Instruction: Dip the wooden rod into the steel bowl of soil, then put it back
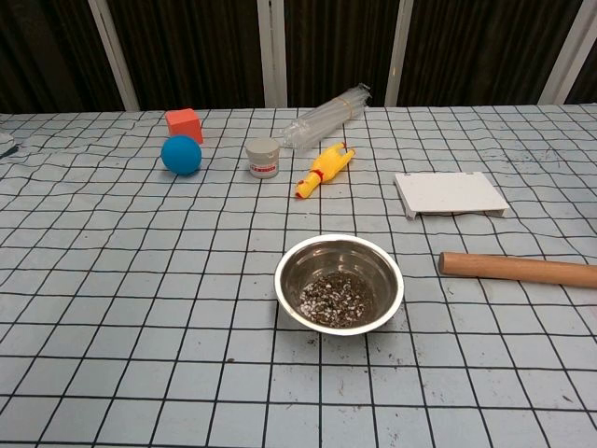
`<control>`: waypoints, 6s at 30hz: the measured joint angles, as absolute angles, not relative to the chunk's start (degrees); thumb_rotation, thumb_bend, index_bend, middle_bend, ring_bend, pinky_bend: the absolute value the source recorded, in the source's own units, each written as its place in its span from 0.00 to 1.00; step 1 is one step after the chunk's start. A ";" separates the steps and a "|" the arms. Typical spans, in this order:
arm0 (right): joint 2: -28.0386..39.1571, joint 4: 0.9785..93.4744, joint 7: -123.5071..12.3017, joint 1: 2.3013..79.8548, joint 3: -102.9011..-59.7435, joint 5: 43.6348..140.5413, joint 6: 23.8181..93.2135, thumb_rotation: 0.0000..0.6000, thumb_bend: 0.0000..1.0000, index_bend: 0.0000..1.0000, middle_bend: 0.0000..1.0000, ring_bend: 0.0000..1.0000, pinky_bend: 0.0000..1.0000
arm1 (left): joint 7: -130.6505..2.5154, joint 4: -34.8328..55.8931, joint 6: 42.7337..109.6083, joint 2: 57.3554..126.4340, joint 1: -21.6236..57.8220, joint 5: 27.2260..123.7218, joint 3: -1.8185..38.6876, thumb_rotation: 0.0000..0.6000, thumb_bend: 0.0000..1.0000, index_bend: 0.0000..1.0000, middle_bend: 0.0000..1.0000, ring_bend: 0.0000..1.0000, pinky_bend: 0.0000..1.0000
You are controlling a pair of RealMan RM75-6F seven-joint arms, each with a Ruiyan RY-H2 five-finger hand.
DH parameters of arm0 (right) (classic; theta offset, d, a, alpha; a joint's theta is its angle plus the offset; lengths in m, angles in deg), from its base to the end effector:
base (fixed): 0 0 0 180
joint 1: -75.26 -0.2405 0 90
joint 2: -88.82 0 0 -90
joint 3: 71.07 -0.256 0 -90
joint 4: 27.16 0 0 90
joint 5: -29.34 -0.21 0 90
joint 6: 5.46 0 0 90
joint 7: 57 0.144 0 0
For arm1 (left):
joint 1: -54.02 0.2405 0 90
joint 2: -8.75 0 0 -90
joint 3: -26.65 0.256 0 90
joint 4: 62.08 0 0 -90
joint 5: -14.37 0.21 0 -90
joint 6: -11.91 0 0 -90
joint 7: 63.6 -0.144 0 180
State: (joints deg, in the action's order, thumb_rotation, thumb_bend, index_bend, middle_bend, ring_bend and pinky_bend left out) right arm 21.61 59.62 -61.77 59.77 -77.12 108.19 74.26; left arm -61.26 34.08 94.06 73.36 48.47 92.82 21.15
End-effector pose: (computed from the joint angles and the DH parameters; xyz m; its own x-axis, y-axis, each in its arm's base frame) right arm -0.3013 -0.2525 0.1546 0.4838 0.0442 0.8740 -0.8731 -0.0432 0.4855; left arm -0.3105 0.1922 0.1559 0.2674 0.0055 0.9636 0.9588 0.0984 -0.2667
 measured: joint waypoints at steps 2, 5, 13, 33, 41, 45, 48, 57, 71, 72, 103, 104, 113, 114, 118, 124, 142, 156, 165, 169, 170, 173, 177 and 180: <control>21.80 59.58 -61.36 59.92 -77.35 107.88 74.05 1.00 0.36 0.00 0.00 0.00 0.00 | -61.34 34.19 93.87 73.39 48.39 92.79 21.20 1.00 0.05 0.00 0.00 0.00 0.00; 21.94 59.71 -60.95 60.03 -77.60 107.70 73.85 1.00 0.36 0.00 0.00 0.00 0.00 | -61.54 34.18 93.84 73.46 48.30 92.65 21.11 1.00 0.05 0.00 0.00 0.00 0.00; 22.32 61.64 -61.59 60.28 -77.35 108.97 73.92 1.00 0.36 0.00 0.00 0.00 0.00 | -61.69 34.08 95.08 73.60 48.49 93.69 21.11 1.00 0.05 0.00 0.00 0.00 0.00; 9.91 68.77 -79.08 52.12 -78.32 107.03 64.13 1.00 0.36 0.24 0.33 0.34 0.31 | -55.72 32.36 95.06 72.17 49.37 94.03 21.34 1.00 0.05 0.00 0.00 0.00 0.00; 3.15 62.70 -81.19 49.56 -78.66 102.96 60.61 1.00 0.36 0.27 0.35 0.36 0.33 | -54.59 32.87 93.71 71.38 49.05 93.95 21.61 1.00 0.05 0.00 0.00 0.00 0.00; 1.37 61.33 -81.24 49.02 -78.56 102.46 60.03 1.00 0.36 0.27 0.35 0.36 0.33 | -54.59 33.11 93.13 71.26 48.80 93.72 21.60 1.00 0.05 0.00 0.00 0.00 0.00; 0.22 60.98 -81.33 48.82 -78.34 102.61 60.16 1.00 0.36 0.27 0.35 0.36 0.33 | -54.64 33.37 92.68 71.21 48.59 93.52 21.58 1.00 0.05 0.00 0.00 0.00 0.00; -2.08 57.75 -81.18 48.39 -78.03 102.59 60.29 1.00 0.36 0.34 0.35 0.36 0.33 | -54.68 33.69 92.37 71.09 48.37 93.39 21.58 1.00 0.05 0.00 0.00 0.00 0.00; -2.28 56.92 -80.88 48.41 -77.26 103.86 60.82 1.00 0.36 0.38 0.36 0.36 0.27 | -54.52 33.82 92.24 70.98 48.36 93.26 21.67 1.00 0.05 0.00 0.00 0.00 0.00; -2.19 56.99 -80.75 48.37 -77.17 104.11 60.80 1.00 0.36 0.38 0.36 0.36 0.27 | -54.52 33.83 92.24 70.98 48.36 93.25 21.67 1.00 0.05 0.00 0.00 0.00 0.00; -0.71 54.55 -82.90 46.95 -76.08 102.82 56.90 1.00 0.36 0.49 0.36 0.32 0.10 | -54.67 34.50 91.67 70.69 48.20 92.71 21.75 1.00 0.05 0.00 0.00 0.00 0.00; -0.71 54.46 -82.93 46.93 -76.06 102.76 56.83 1.00 0.36 0.49 0.36 0.32 0.10 | -54.64 34.50 91.67 70.69 48.20 92.70 21.75 1.00 0.05 0.00 0.00 0.00 0.00; -0.45 54.46 -83.42 46.71 -75.98 102.27 56.35 1.00 0.37 0.60 0.39 0.34 0.10 | -54.56 34.51 91.77 70.67 48.22 92.70 21.72 1.00 0.05 0.00 0.00 0.00 0.00; -0.42 54.49 -83.38 46.69 -75.98 102.36 56.41 1.00 0.37 0.63 0.41 0.36 0.10 | -54.56 34.51 91.78 70.67 48.22 92.71 21.72 1.00 0.05 0.00 0.00 0.00 0.00; -0.24 54.66 -83.05 46.63 -76.01 103.12 56.90 1.00 0.38 0.68 0.46 0.41 0.10 | -54.53 34.51 91.82 70.66 48.23 92.72 21.72 1.00 0.05 0.00 0.00 0.00 0.00; 0.30 54.87 -81.55 46.47 -76.16 104.90 57.95 1.00 0.38 0.70 0.47 0.42 0.12 | -54.53 34.50 91.90 70.70 48.25 92.75 21.71 1.00 0.05 0.00 0.00 0.00 0.00; 1.48 56.11 -80.48 46.07 -76.89 104.71 58.00 1.00 0.38 0.72 0.51 0.55 0.39 | -54.51 34.61 91.94 70.67 48.27 92.82 21.76 1.00 0.05 0.00 0.00 0.00 0.00; 1.61 55.85 -79.78 45.75 -76.77 105.55 58.09 1.00 0.38 0.74 0.56 0.61 0.56 | -54.53 34.56 92.17 70.73 48.33 92.92 21.75 1.00 0.05 0.00 0.00 0.00 0.00; 2.11 56.37 -78.55 45.57 -76.58 105.92 57.64 1.00 0.40 0.79 0.59 0.65 0.59 | -54.53 34.55 92.30 70.77 48.36 92.96 21.73 1.00 0.05 0.00 0.00 0.00 0.00; 2.34 56.73 -77.47 45.55 -76.67 106.23 57.74 1.00 0.40 0.79 0.59 0.65 0.59 | -54.57 34.55 92.40 70.79 48.40 93.01 21.75 1.00 0.05 0.00 0.00 0.00 0.00; 2.45 56.84 -76.87 45.55 -76.72 106.45 57.84 1.00 0.41 0.79 0.59 0.65 0.59 | -54.59 34.55 92.42 70.79 48.41 93.02 21.75 1.00 0.05 0.00 0.00 0.00 0.00; 2.78 57.15 -75.36 45.53 -76.99 106.93 58.18 1.00 0.41 0.79 0.60 0.65 0.59 | -54.59 34.55 92.48 70.83 48.43 93.03 21.74 1.00 0.05 0.00 0.00 0.00 0.00; 3.43 57.97 -72.86 45.48 -77.89 107.18 58.75 1.00 0.42 0.80 0.60 0.66 0.59 | -54.65 34.52 92.57 70.91 48.43 93.06 21.70 1.00 0.05 0.00 0.00 0.00 0.00; 4.28 59.48 -70.14 45.50 -79.52 106.85 59.57 1.00 0.42 0.80 0.60 0.66 0.59 | -54.62 34.51 92.72 70.98 48.46 93.08 21.66 1.00 0.05 0.00 0.00 0.00 0.00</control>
State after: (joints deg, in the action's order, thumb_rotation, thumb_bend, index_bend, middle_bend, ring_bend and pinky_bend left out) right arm 4.28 59.48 -70.14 45.50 -79.52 106.85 59.57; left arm -54.62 34.51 92.72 70.98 48.46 93.08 21.66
